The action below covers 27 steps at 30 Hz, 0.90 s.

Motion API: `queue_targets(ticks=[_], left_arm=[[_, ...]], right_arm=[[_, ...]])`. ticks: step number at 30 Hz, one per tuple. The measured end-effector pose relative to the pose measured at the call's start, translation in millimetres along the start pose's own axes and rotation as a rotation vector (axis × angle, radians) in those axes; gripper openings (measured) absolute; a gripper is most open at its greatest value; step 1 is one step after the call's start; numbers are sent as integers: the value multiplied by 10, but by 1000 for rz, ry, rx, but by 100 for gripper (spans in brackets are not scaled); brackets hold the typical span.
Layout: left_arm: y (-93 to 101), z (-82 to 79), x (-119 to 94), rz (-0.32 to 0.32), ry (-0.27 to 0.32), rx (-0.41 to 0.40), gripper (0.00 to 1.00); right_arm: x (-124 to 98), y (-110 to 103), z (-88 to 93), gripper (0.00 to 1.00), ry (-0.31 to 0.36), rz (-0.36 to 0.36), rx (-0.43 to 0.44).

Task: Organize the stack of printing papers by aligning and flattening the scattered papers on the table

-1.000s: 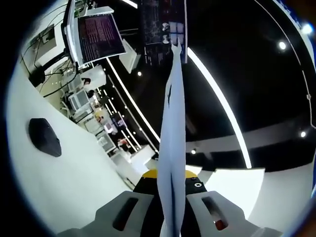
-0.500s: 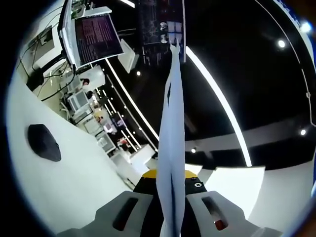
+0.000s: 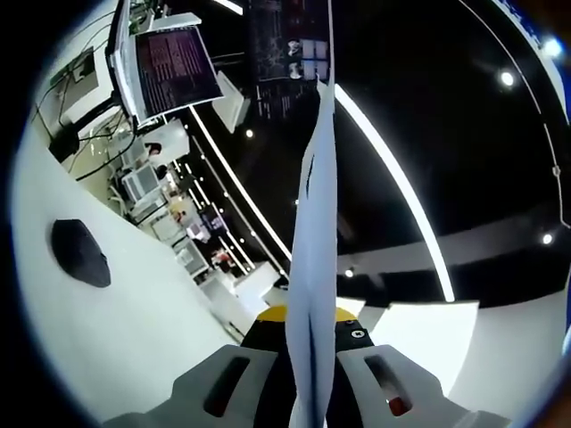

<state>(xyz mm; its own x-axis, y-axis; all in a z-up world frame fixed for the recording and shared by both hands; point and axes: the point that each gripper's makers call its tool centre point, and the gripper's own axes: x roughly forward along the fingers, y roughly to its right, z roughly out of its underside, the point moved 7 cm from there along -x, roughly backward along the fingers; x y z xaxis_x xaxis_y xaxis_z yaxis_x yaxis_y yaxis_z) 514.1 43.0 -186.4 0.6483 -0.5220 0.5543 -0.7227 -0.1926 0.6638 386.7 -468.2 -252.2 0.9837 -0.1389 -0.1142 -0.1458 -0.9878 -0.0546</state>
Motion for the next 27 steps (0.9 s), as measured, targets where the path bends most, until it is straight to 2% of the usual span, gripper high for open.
queue_targets(ticks=[27], left_arm=[[-14,3,31,-1,9,-10,6]], right_arm=[[-9,37,-13,0,15,2,16]])
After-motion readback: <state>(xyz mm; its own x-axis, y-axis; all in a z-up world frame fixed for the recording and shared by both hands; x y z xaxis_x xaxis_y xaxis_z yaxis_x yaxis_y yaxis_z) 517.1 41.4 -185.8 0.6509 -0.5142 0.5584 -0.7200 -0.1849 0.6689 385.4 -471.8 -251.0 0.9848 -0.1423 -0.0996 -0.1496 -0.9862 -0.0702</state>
